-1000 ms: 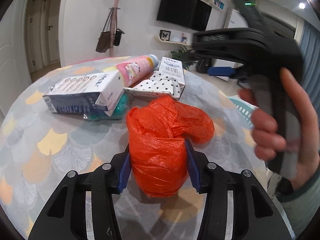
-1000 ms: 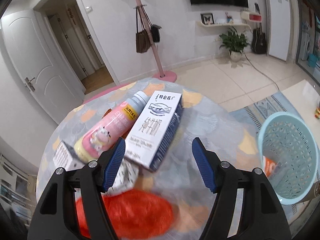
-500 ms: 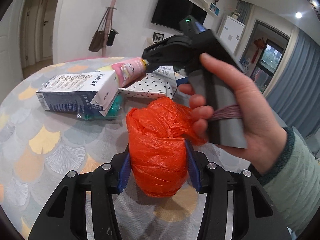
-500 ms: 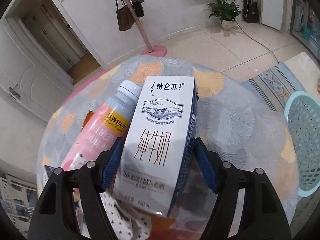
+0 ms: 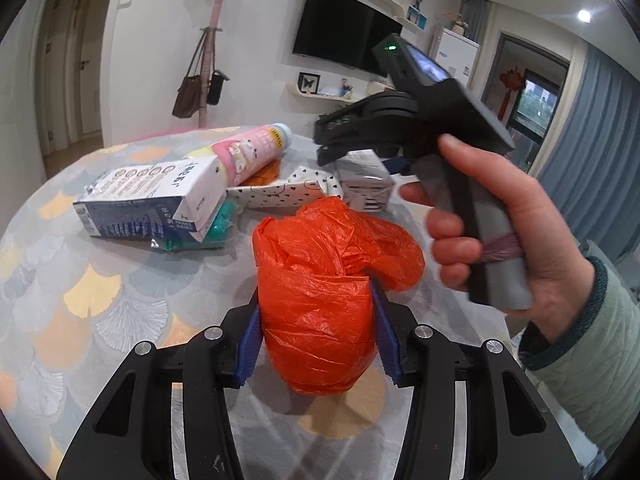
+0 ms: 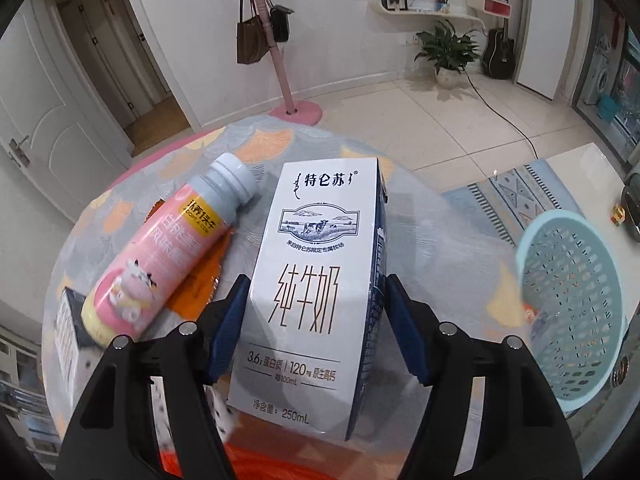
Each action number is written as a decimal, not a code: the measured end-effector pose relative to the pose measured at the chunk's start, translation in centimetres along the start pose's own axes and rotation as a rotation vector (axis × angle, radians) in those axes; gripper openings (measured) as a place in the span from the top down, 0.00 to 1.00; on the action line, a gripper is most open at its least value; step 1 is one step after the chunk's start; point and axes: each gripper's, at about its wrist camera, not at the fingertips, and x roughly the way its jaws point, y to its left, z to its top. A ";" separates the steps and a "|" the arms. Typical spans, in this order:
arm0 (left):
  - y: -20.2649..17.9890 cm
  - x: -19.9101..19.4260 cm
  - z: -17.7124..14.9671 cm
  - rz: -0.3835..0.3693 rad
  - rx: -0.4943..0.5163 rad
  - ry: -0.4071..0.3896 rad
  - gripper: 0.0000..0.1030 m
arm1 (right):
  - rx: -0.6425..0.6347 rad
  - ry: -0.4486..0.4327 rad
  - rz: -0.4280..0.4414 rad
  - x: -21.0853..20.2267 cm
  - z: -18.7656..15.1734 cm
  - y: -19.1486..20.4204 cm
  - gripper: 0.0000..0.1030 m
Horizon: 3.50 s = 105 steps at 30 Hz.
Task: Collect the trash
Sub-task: 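Grasp the white milk carton with the right tool, then carry the orange bag and carton into the basket, opening both tools, then move both tools back over the table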
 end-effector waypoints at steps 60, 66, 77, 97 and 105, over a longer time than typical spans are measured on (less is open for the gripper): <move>-21.4 20.6 9.6 -0.097 0.275 0.217 0.26 | 0.408 -0.155 -0.185 -6.6 -6.2 -33.0 0.37; -20.8 18.1 9.9 -0.139 0.222 0.172 0.22 | 0.400 -0.163 -0.170 -7.6 -6.3 -32.3 0.37; -16.7 11.1 9.3 -0.093 0.145 0.056 0.22 | 0.315 -0.240 -0.120 -11.9 -5.2 -27.4 0.37; 4.6 -1.2 8.3 0.283 -0.267 -0.058 0.17 | -0.065 -0.270 0.090 -11.4 -5.1 -6.7 0.30; 11.2 -1.5 8.1 0.273 -0.437 -0.040 0.17 | -0.352 -0.171 0.146 -5.4 -7.0 2.9 0.30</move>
